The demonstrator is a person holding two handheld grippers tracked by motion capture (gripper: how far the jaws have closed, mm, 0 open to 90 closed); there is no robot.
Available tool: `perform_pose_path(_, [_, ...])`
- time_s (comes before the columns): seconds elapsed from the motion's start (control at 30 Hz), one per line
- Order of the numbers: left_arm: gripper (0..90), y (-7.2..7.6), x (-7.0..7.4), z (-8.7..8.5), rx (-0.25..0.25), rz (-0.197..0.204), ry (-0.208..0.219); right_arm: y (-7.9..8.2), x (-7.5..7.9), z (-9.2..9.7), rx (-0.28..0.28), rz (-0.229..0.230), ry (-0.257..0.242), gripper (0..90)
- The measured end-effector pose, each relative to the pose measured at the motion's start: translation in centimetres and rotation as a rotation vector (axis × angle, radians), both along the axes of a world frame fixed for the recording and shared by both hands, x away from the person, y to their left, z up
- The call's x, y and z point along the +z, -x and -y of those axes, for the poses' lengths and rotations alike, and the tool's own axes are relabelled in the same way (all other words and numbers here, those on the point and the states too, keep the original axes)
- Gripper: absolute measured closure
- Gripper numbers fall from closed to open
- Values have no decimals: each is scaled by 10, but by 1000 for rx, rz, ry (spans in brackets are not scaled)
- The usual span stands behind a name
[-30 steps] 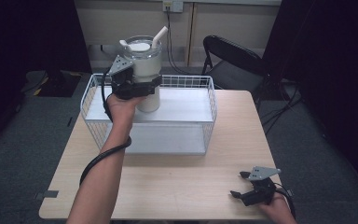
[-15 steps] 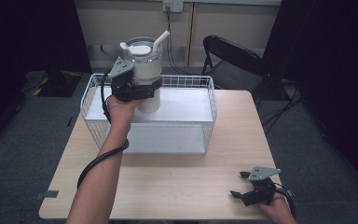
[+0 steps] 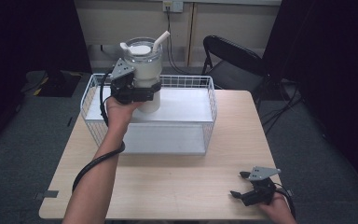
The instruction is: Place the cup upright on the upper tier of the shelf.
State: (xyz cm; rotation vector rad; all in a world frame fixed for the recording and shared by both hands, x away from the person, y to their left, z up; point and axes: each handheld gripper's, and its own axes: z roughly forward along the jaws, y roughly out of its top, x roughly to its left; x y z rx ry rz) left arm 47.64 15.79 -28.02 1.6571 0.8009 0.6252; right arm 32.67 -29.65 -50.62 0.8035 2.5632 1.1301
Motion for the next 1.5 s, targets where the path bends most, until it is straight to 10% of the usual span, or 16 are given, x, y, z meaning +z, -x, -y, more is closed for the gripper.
perform_pose_path(1.5, [153, 65, -6, -35, -71, -121, -63, 0, 0, 0, -2, -2, 0, 127])
